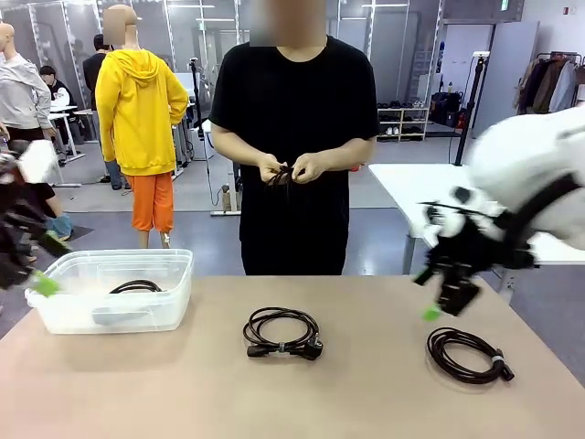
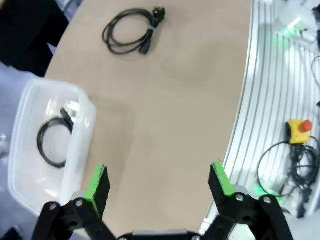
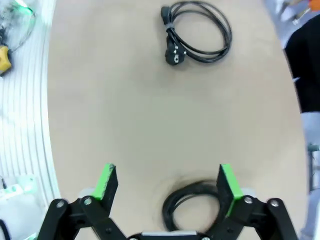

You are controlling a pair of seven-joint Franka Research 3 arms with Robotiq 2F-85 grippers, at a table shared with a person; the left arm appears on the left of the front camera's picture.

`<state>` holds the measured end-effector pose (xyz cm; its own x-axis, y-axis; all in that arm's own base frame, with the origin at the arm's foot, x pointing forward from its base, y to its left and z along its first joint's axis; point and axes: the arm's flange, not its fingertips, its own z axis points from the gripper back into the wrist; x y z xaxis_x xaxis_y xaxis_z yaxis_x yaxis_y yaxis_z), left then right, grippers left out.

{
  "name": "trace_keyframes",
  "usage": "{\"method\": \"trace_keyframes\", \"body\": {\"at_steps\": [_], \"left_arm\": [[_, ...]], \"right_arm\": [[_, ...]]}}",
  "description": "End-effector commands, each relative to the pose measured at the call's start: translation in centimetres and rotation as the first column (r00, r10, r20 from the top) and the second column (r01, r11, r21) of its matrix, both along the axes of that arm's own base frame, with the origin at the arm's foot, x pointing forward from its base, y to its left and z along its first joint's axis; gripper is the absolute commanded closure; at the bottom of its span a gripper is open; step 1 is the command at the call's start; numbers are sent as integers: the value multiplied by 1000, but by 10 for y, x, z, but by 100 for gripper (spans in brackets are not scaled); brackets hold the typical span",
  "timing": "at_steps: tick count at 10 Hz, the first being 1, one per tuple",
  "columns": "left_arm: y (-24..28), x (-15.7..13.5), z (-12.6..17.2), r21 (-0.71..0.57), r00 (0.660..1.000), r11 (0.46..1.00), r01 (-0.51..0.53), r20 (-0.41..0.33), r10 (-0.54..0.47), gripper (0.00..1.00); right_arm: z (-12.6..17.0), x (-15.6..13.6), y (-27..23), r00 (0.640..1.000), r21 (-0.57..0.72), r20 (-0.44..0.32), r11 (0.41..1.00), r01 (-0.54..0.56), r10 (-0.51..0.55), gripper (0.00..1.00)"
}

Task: Organize and store the cables.
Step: Place the Power Cable into the Organizing box.

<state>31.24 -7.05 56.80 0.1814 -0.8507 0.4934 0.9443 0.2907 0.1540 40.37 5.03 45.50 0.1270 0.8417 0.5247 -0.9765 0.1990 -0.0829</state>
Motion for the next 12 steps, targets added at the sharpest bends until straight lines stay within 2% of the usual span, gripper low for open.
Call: {"method": "trace_keyframes", "body": {"at_steps": [1, 2, 4, 5, 6, 8, 9, 10, 12], "left_arm": [[-46, 7, -20, 62, 1000, 998, -1, 21, 0, 0], [-71, 10, -30, 57, 1000, 998, 26, 15, -27, 0], [-115, 7, -57, 82, 997, 994, 68, 15, -70, 0], [-122, 5, -64, 60, 993, 991, 118, 6, -118, 0], [-122, 4, -67, 38, 993, 992, 121, -4, -121, 0], [-116, 4, -66, 51, 995, 995, 90, 34, -91, 0], [-111, 6, -63, 41, 994, 995, 90, 52, -92, 0], [-124, 4, -68, 46, 992, 991, 128, -5, -128, 0], [-124, 4, -68, 46, 992, 991, 128, -5, -128, 0]], "right_arm": [[-6, -28, -59, 1000, 104, 6, 994, 16, -17, 0], [-11, -40, -95, 999, 171, 32, 985, 27, -33, 0], [-33, -80, -171, 993, 367, 95, 930, 31, -71, 0], [-47, -96, -196, 991, 461, 116, 887, 11, -73, 0], [-59, -108, -211, 986, 509, 143, 861, -1, -84, 0], [-69, -109, -220, 980, 524, 144, 851, 43, -138, 0], [-71, -90, -208, 989, 447, 82, 892, 72, -121, 0], [-55, -111, -240, 979, 525, 141, 850, 50, -144, 0], [-55, -111, -240, 979, 525, 141, 850, 50, -144, 0]]}}
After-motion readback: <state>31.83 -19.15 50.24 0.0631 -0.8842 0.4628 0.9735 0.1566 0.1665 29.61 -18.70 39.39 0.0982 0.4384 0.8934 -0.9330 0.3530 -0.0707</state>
